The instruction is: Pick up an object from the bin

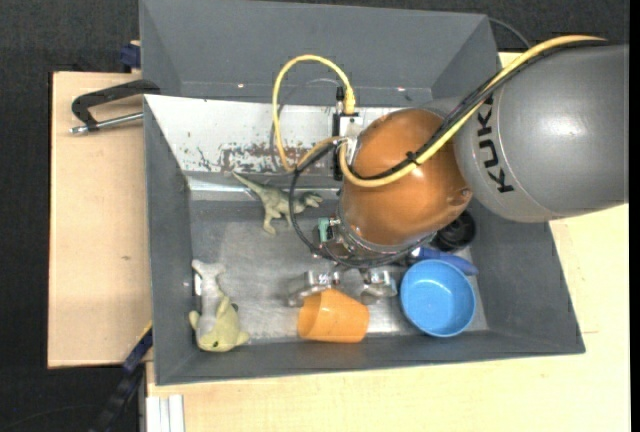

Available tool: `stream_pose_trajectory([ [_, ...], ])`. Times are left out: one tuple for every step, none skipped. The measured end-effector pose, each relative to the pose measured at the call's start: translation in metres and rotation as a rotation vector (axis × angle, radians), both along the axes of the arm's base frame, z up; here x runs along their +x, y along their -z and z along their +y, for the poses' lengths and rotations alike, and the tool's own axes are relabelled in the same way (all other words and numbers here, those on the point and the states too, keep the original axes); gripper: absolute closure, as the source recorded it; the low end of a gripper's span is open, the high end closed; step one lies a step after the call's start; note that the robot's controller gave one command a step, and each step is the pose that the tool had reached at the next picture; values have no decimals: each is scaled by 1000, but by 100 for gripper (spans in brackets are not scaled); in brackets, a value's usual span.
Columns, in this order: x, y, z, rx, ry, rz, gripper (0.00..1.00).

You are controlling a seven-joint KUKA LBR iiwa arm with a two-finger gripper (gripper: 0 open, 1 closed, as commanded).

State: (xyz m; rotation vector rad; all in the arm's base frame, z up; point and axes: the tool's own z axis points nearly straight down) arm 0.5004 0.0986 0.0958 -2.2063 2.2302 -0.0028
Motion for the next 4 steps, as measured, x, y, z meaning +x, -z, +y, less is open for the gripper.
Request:
stream_pose_trajectory([
  [-4, 22, 3, 2, -729, -2, 0],
  [-3, 21, 3, -1, -728, -2, 100],
  [-3, 21, 2, -1, -727, -1, 100],
  [12, -88, 14, -1, -708, -8, 100],
])
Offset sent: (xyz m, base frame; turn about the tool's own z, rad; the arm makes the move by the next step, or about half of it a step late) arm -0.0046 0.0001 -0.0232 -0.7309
